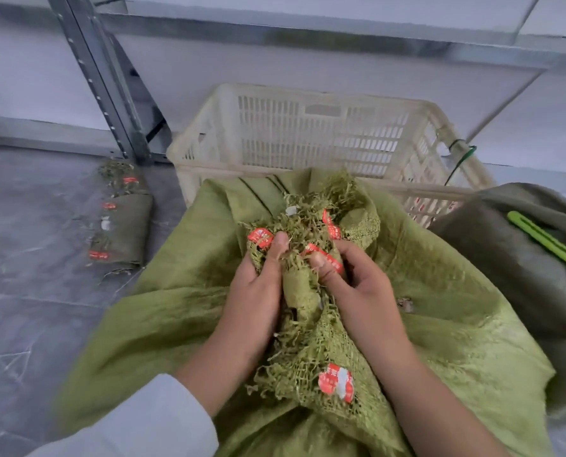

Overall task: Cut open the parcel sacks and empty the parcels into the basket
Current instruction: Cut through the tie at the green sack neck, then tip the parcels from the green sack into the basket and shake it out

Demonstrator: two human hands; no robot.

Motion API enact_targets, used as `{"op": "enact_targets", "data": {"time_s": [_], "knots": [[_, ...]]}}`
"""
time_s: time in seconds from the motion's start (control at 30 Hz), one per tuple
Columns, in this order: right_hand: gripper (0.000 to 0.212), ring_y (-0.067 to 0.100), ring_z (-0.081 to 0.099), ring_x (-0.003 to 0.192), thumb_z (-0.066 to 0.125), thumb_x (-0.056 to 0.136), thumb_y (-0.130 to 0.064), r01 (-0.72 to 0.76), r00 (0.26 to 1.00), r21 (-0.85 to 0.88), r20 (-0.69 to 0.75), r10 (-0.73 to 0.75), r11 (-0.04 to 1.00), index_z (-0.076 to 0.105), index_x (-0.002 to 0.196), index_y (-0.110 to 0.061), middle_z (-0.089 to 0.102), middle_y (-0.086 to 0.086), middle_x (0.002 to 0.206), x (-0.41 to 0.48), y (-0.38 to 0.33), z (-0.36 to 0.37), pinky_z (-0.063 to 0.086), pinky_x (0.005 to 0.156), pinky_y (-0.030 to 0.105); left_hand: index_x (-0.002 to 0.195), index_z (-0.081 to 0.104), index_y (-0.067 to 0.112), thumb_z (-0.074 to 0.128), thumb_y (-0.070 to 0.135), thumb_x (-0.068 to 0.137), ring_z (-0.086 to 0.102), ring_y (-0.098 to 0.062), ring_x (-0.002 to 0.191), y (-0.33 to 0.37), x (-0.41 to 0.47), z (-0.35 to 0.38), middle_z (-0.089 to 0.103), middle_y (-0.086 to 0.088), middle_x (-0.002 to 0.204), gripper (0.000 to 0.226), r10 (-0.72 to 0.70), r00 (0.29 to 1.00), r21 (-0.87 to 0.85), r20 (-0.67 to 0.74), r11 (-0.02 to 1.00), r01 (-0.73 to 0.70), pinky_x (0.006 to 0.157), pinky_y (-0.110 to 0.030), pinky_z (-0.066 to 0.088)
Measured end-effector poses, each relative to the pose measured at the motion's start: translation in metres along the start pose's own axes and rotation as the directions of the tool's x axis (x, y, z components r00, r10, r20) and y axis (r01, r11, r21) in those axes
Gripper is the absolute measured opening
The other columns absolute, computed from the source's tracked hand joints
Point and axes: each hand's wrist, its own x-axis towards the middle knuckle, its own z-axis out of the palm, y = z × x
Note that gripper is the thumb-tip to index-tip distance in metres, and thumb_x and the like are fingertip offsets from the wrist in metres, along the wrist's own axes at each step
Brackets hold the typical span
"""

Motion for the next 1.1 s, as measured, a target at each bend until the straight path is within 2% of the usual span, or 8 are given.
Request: {"op": "enact_targets", "data": {"time_s": [0.07,0.17,0.4,0.53,0.67,0.73,0.83,1.1], "knots": [[0.026,0.012,0.052,0.070,0.060,0.087,-0.035,-0.014,1.000,-0.001,-0.020,0.014,1.000,0.064,0.105,-0.016,0.062,0.012,0.081,0.004,0.009,0.000,0.041,0.065,0.028,0.100,0.064,0.035,0.050,0.046,0.095,0.065,0.013,0.085,-0.010,0.002,0.007,0.070,0.033,0.084,0.020,0.051,0.999,-0.028,0.013,0.998,-0.051,0.071,-0.002,0.047],[0.023,0.011,0.049,0.063,0.054,0.088,-0.042,0.010,0.998,-0.019,-0.054,-0.011,1.000,0.060,0.103,-0.025,0.058,0.004,0.075,0.006,0.019,0.008,0.040,0.059,0.017,0.103,0.067,0.022,0.048,0.035,0.098,0.066,0.007,0.088,-0.019,0.011,0.017,0.073,0.021,0.089,0.024,0.119,0.992,-0.044,-0.047,0.992,-0.121,0.072,-0.006,0.047],[0.018,-0.003,0.053,0.078,0.049,0.096,-0.033,-0.031,0.986,0.006,-0.163,0.031,1.000,0.057,0.107,-0.022,0.059,-0.012,0.085,0.003,0.035,0.022,0.042,0.069,0.012,0.083,0.057,0.035,0.048,0.029,0.094,0.057,0.024,0.081,-0.030,0.014,0.031,0.063,0.041,0.076,0.015,0.072,0.984,0.085,-0.161,0.995,-0.059,0.071,0.001,0.040],[0.017,0.001,0.056,0.091,0.045,0.098,-0.022,-0.076,0.975,-0.016,-0.212,0.071,0.997,0.055,0.111,-0.016,0.061,-0.009,0.097,0.007,0.031,0.027,0.042,0.081,0.014,0.091,0.063,0.025,0.044,0.032,0.090,0.063,0.000,0.088,-0.028,0.020,0.036,0.068,0.015,0.087,0.020,0.010,0.977,0.178,-0.213,0.984,0.029,0.077,-0.019,0.045],[0.024,0.021,0.054,0.096,0.039,0.099,-0.019,-0.136,0.975,-0.145,-0.197,0.106,0.980,0.051,0.115,-0.005,0.056,0.012,0.102,0.008,0.026,0.033,0.045,0.089,0.036,0.096,0.062,0.001,0.039,0.031,0.092,0.066,-0.032,0.092,-0.022,0.023,0.034,0.068,-0.020,0.092,0.038,-0.022,0.982,0.262,-0.189,0.962,0.072,0.076,-0.027,0.045],[0.028,0.028,0.053,0.096,0.039,0.099,-0.017,-0.141,0.977,-0.197,-0.188,0.104,0.970,0.051,0.115,0.001,0.055,0.017,0.102,0.010,0.025,0.035,0.045,0.089,0.046,0.094,0.060,-0.001,0.037,0.028,0.093,0.065,-0.033,0.087,-0.020,0.026,0.032,0.066,-0.021,0.087,0.037,-0.027,0.984,0.305,-0.175,0.949,0.081,0.070,-0.023,0.040],[0.029,0.033,0.053,0.099,0.040,0.098,-0.013,-0.156,0.973,-0.260,-0.210,0.102,0.953,0.052,0.117,0.006,0.056,0.021,0.104,0.013,0.027,0.037,0.044,0.091,0.044,0.102,0.059,-0.008,0.036,0.028,0.095,0.064,-0.036,0.086,-0.025,0.029,0.031,0.064,-0.022,0.086,0.043,-0.042,0.989,0.388,-0.144,0.917,0.096,0.064,-0.024,0.035],[0.023,0.040,0.052,0.093,0.049,0.095,-0.002,-0.075,0.993,-0.520,-0.114,0.018,0.851,0.057,0.111,0.012,0.056,0.027,0.099,0.006,0.014,0.042,0.040,0.084,0.040,0.120,0.052,-0.007,0.037,0.013,0.103,0.059,-0.031,0.104,-0.012,0.015,0.015,0.063,-0.023,0.110,0.030,-0.129,0.978,0.459,-0.162,0.868,0.190,0.075,-0.017,0.033]]}}
